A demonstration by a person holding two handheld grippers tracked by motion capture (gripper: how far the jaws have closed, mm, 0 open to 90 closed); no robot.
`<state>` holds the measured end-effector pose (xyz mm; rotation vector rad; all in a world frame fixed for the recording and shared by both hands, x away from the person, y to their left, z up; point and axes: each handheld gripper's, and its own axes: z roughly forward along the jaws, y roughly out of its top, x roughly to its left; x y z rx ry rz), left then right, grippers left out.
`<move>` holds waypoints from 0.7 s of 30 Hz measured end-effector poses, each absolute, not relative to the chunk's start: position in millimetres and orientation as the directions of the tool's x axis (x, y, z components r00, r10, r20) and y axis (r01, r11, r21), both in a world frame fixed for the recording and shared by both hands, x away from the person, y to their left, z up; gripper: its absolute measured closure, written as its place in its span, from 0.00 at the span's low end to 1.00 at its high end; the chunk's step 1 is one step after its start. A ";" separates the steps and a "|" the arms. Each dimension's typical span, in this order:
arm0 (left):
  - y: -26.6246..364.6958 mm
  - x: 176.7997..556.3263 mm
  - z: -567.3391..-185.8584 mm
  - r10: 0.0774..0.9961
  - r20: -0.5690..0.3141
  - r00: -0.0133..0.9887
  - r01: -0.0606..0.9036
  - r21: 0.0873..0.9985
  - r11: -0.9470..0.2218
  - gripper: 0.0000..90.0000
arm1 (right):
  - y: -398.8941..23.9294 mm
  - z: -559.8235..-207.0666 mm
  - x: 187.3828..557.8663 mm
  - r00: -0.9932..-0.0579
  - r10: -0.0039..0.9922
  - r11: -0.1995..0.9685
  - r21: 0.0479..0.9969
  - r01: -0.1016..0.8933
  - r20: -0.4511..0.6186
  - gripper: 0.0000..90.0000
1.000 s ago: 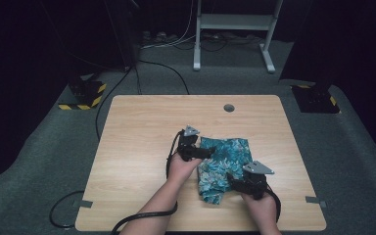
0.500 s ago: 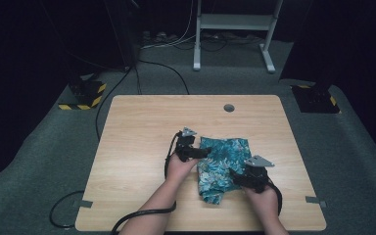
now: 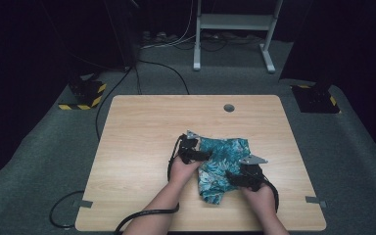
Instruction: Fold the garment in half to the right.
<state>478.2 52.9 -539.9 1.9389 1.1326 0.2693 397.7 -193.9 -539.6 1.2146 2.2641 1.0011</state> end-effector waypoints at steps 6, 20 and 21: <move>69.5 471.8 -539.8 0.809 -0.219 0.546 0.615 0.760 -0.210 0.12 | -192.7 -540.5 396.6 -0.559 0.829 0.371 0.746 0.553 0.002 0.27; 117.3 454.3 -539.9 0.847 -0.215 0.486 0.625 0.763 -0.165 0.12 | -139.4 -541.8 376.5 -0.553 0.833 0.364 0.751 0.551 0.002 0.28; 119.8 453.1 -539.9 0.848 -0.215 0.484 0.624 0.764 -0.163 0.12 | -135.5 -542.0 375.1 -0.555 0.832 0.365 0.753 0.548 0.001 0.28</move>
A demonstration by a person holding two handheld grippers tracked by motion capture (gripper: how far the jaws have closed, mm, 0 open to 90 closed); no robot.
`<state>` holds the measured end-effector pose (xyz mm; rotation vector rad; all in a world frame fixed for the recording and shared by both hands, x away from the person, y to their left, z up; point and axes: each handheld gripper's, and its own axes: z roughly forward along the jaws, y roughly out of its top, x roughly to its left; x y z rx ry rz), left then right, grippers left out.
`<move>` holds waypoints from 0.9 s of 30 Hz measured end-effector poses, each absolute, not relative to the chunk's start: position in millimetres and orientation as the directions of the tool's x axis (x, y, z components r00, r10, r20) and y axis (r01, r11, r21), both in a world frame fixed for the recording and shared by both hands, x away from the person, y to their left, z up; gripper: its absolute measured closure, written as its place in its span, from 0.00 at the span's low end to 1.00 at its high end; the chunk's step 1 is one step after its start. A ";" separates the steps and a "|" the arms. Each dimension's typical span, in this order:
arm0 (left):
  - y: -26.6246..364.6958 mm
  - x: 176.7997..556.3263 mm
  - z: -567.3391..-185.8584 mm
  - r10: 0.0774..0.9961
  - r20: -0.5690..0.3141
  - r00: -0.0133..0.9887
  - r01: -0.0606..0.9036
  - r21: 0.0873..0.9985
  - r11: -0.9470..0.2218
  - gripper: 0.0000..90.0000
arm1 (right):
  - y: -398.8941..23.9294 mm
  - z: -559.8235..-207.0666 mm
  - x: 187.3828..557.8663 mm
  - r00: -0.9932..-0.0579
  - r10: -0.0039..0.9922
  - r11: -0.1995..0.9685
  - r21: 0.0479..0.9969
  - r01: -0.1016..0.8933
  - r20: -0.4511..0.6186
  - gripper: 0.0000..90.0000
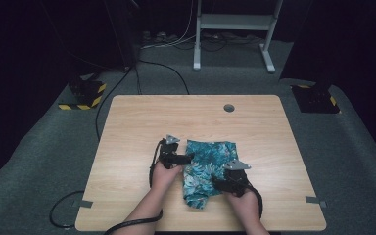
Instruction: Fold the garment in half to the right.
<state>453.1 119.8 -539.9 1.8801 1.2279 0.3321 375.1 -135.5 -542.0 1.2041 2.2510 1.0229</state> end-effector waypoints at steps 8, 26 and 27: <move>135.1 450.0 -538.4 0.856 -0.216 0.469 0.625 0.766 -0.149 0.12 | -114.6 -541.2 373.8 -0.584 0.812 0.385 0.748 0.541 0.004 0.28; 116.7 482.4 -535.7 0.858 -0.207 0.470 0.632 0.757 -0.164 0.29 | -147.4 -520.2 430.3 -0.573 0.820 0.333 0.821 0.464 -0.009 0.62; 116.4 482.7 -535.5 0.855 -0.210 0.474 0.630 0.760 -0.163 0.32 | -149.2 -521.0 433.7 -0.577 0.817 0.325 0.823 0.465 0.004 0.65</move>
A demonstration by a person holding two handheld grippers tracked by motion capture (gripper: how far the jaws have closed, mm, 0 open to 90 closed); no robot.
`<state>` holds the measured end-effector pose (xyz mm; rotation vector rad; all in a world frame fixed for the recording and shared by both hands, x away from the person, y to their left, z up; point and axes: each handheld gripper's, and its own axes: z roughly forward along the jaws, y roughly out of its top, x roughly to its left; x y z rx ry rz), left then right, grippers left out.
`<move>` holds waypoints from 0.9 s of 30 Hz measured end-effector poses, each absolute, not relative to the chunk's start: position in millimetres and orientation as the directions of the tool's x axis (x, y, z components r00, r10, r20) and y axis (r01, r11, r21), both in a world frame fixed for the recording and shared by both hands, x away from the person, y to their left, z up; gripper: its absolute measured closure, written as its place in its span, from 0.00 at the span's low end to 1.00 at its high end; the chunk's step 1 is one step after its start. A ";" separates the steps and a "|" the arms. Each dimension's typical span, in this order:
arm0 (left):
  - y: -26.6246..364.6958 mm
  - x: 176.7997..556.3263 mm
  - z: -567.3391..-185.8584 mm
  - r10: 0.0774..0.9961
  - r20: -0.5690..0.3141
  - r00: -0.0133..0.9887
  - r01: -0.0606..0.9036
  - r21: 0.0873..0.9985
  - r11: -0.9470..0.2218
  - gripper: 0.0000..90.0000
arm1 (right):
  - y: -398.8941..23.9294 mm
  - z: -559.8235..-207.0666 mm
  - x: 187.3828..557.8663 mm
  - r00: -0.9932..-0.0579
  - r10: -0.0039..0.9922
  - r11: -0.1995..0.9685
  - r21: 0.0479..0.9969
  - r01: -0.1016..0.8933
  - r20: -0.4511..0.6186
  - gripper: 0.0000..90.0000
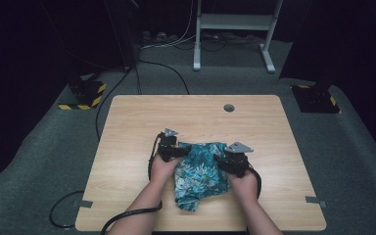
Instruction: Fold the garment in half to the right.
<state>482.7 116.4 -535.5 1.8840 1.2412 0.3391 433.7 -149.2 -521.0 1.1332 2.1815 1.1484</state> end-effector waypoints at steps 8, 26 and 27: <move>115.7 481.4 -532.6 0.850 -0.210 0.483 0.621 0.767 -0.163 0.60 | -149.6 -527.4 451.8 -0.594 0.803 0.315 0.804 0.504 0.057 0.75; 116.2 480.6 -535.7 0.859 -0.192 0.475 0.604 0.781 -0.159 0.77 | -161.9 -522.5 439.8 -0.563 0.826 0.314 0.804 0.504 0.031 0.88; 116.4 480.5 -535.3 0.860 -0.191 0.473 0.604 0.782 -0.158 0.74 | -163.3 -521.7 441.2 -0.553 0.832 0.302 0.806 0.508 0.037 0.79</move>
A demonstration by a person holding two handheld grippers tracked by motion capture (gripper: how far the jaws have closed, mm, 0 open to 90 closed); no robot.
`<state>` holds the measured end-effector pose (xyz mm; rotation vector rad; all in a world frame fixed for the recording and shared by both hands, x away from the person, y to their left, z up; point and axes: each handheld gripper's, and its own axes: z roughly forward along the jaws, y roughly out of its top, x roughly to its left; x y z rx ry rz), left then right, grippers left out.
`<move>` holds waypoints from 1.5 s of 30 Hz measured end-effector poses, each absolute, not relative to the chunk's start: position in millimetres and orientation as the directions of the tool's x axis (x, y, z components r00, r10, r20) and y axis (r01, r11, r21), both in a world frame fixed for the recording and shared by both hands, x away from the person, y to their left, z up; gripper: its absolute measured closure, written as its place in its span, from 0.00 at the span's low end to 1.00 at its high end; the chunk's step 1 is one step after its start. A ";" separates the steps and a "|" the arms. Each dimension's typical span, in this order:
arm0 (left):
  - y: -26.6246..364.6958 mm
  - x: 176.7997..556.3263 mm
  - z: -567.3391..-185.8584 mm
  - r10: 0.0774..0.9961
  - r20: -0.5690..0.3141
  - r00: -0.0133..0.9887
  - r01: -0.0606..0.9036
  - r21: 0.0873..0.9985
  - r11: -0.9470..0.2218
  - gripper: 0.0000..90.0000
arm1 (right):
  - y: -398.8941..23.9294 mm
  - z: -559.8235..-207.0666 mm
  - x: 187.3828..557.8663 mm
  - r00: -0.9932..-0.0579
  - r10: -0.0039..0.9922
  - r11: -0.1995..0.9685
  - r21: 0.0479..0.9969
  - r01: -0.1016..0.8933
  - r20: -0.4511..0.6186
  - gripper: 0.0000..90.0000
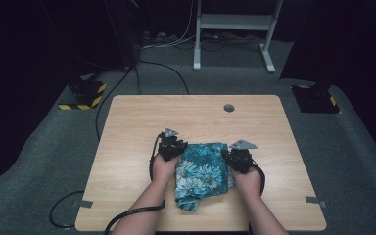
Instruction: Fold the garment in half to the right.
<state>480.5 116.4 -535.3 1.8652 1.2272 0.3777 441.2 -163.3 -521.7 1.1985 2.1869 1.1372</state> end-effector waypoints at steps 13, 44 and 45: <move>115.6 477.5 -533.8 0.853 -0.215 0.476 0.601 0.787 -0.138 0.45 | -148.0 -519.7 469.2 -0.545 0.821 0.212 0.793 0.572 0.173 0.73; 114.8 459.0 -532.5 0.843 -0.218 0.491 0.577 0.807 -0.128 0.31 | -148.6 -520.5 451.3 -0.476 0.877 0.341 0.790 0.509 -0.072 0.58; 114.0 456.3 -531.1 0.841 -0.215 0.496 0.570 0.811 -0.129 0.31 | -147.5 -516.6 448.5 -0.481 0.873 0.340 0.806 0.485 -0.079 0.54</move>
